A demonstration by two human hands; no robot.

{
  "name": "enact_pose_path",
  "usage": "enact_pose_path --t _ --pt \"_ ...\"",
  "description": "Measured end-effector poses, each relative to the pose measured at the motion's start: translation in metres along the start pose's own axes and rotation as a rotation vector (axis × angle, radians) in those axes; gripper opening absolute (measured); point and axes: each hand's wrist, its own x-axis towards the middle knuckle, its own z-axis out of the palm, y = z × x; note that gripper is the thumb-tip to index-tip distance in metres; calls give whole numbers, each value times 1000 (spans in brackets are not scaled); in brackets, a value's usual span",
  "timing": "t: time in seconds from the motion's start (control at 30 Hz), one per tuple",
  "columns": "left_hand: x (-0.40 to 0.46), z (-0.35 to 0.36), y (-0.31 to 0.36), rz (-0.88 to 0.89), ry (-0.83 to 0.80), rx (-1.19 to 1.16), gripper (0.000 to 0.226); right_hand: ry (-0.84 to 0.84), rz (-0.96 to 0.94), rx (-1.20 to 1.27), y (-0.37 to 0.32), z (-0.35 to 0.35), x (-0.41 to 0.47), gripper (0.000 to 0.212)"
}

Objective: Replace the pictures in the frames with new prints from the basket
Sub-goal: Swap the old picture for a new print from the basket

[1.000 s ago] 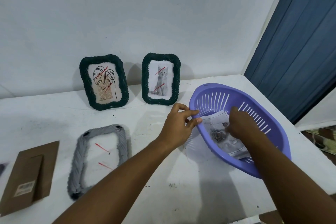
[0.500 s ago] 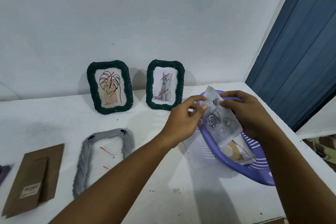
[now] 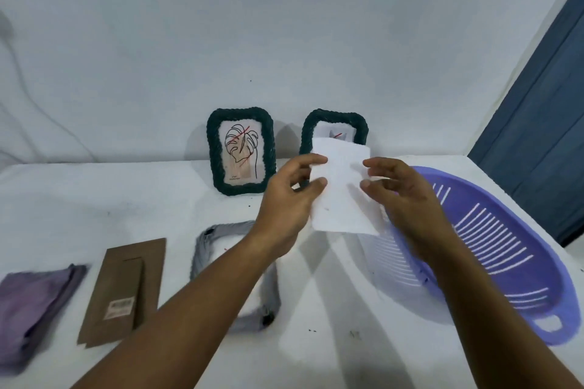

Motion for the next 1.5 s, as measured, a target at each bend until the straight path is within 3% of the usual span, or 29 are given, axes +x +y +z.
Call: enact_pose_path --t 0.2,0.33,0.4,0.57,0.8,1.5 --pt "-9 -71 15 -72 16 -36 24 -223 -23 262 -7 48 -4 31" --pt "-22 -122 5 -76 41 98 24 -279 -37 227 4 88 -8 32" --pt "-31 -142 -8 -107 74 227 21 -322 -26 131 20 104 -13 34" --pt "-52 -175 -42 -211 50 667 30 -395 -94 -367 52 142 -36 37" --pt "-63 -183 -61 -96 -28 986 39 -490 -246 -650 63 159 -49 45" --pt "-55 -184 -74 39 -170 1165 35 -469 -291 -851 65 164 -49 47"
